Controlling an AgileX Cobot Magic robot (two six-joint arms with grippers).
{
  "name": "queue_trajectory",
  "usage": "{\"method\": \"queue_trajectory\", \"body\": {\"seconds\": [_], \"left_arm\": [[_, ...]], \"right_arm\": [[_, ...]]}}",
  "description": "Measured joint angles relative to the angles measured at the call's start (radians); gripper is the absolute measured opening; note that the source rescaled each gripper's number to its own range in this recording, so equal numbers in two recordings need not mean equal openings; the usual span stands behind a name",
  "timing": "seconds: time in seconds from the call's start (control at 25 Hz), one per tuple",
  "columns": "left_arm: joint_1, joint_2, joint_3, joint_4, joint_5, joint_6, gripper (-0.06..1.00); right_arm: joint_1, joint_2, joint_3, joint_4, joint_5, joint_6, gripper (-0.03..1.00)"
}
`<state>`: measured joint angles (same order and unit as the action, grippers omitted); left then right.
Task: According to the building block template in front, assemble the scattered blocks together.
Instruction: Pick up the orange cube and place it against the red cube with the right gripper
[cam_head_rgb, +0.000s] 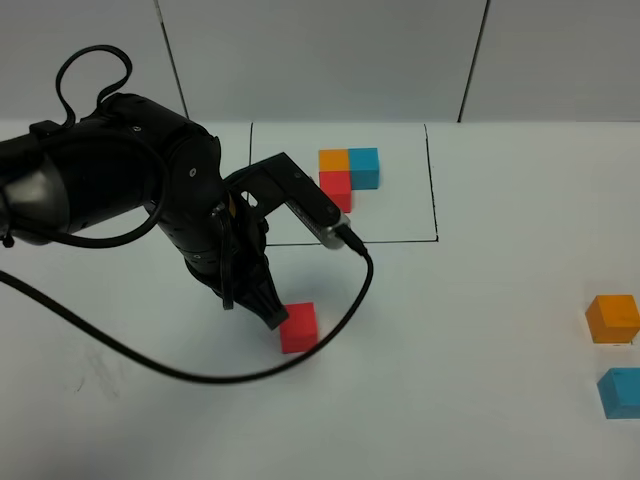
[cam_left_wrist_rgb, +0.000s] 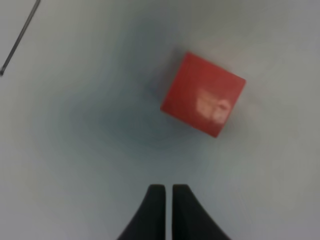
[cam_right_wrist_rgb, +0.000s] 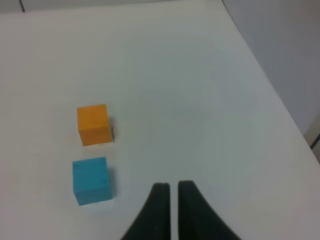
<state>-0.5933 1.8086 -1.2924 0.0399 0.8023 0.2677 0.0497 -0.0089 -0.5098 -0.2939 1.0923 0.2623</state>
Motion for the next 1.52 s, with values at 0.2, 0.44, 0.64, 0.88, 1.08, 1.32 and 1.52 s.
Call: {"method": "queue_trajectory", "body": {"seconds": [0.2, 0.44, 0.64, 0.88, 1.08, 1.32, 1.52], "left_arm": [[0.012, -0.001, 0.000, 0.121, 0.044, -0.478, 0.00], [0.056, -0.002, -0.001, 0.186, 0.096, -0.597, 0.00], [0.135, -0.027, -0.001, 0.181, 0.134, -0.577, 0.00], [0.250, -0.089, -0.001, 0.194, 0.186, -0.547, 0.00], [0.358, -0.139, 0.042, 0.198, 0.194, -0.516, 0.00], [0.483, -0.185, 0.158, 0.200, 0.154, -0.489, 0.00], [0.583, -0.247, 0.243, 0.200, 0.143, -0.466, 0.00]], "right_arm": [[0.000, 0.000, 0.000, 0.000, 0.000, 0.000, 0.01], [0.000, 0.000, 0.000, 0.000, 0.000, 0.000, 0.01], [0.000, 0.000, 0.000, 0.000, 0.000, 0.000, 0.01], [0.000, 0.000, 0.000, 0.000, 0.000, 0.000, 0.01], [0.000, 0.000, 0.000, 0.000, 0.000, 0.000, 0.01], [0.000, 0.000, 0.000, 0.000, 0.000, 0.000, 0.01], [0.000, 0.000, 0.000, 0.000, 0.000, 0.000, 0.01]]}}
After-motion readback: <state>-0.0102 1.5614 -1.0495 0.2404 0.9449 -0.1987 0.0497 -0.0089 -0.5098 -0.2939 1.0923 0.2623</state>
